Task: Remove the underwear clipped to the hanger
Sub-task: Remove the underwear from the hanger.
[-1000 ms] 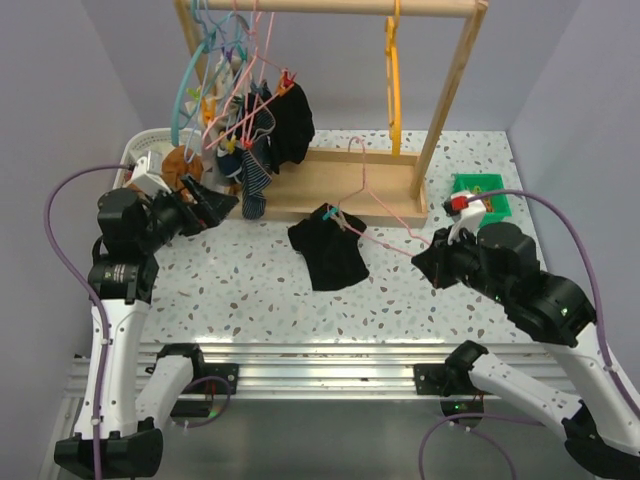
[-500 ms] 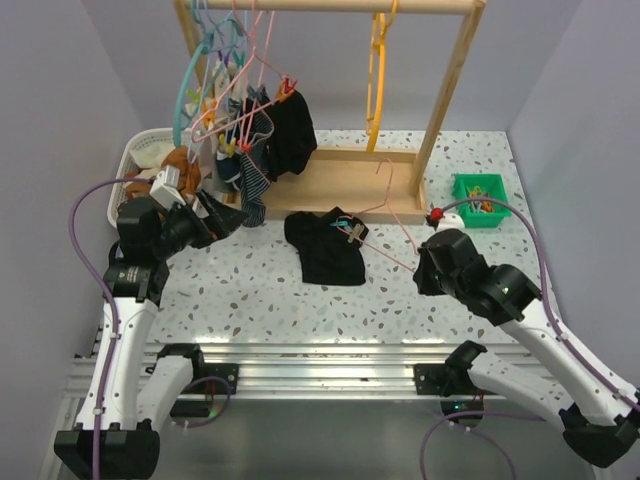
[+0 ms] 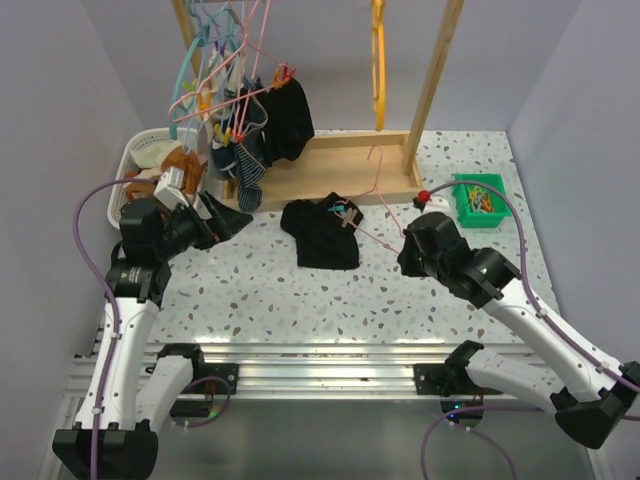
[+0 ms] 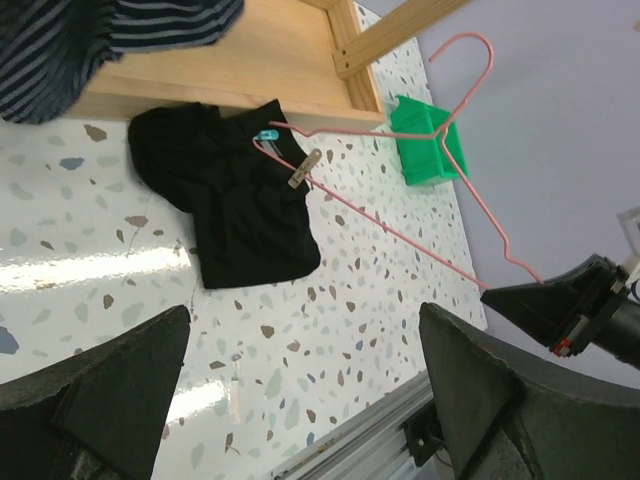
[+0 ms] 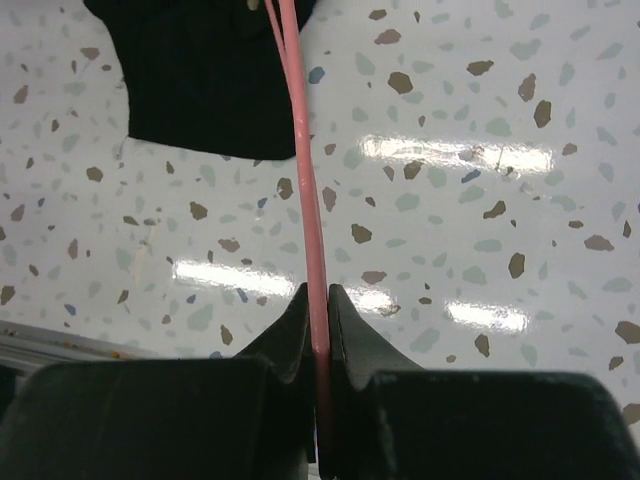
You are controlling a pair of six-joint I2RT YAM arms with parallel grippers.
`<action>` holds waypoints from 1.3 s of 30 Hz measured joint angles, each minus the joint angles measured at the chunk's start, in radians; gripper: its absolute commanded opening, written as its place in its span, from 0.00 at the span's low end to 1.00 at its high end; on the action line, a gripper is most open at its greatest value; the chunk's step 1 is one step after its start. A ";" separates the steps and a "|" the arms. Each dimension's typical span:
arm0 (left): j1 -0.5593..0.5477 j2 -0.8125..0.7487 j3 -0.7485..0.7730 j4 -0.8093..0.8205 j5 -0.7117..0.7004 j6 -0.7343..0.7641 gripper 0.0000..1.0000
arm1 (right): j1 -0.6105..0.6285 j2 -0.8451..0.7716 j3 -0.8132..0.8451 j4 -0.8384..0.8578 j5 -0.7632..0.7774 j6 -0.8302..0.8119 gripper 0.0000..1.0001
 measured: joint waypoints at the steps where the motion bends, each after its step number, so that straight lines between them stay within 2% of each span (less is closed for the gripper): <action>1: -0.011 0.000 -0.003 0.001 0.007 0.000 1.00 | 0.000 -0.004 0.011 0.000 -0.013 -0.011 0.00; 10: -0.165 0.000 -0.023 0.010 0.065 -0.032 1.00 | -0.008 -0.096 0.187 -0.112 -0.070 -0.112 0.00; 17: -0.320 0.042 -0.025 0.075 0.048 -0.089 1.00 | -0.008 -0.168 0.238 -0.143 -0.102 -0.150 0.00; 25: -0.581 0.224 -0.011 0.123 -0.205 -0.145 1.00 | -0.008 -0.190 0.238 -0.158 -0.168 -0.173 0.00; 28: -0.649 0.340 0.046 0.125 -0.330 -0.169 0.99 | -0.008 -0.195 0.234 -0.157 -0.202 -0.176 0.00; 33: -0.690 0.473 0.130 0.147 -0.500 -0.217 0.98 | -0.008 -0.220 0.208 -0.159 -0.236 -0.180 0.00; 39: -0.698 0.536 0.162 0.171 -0.668 -0.294 0.96 | -0.009 -0.253 0.151 -0.158 -0.266 -0.179 0.00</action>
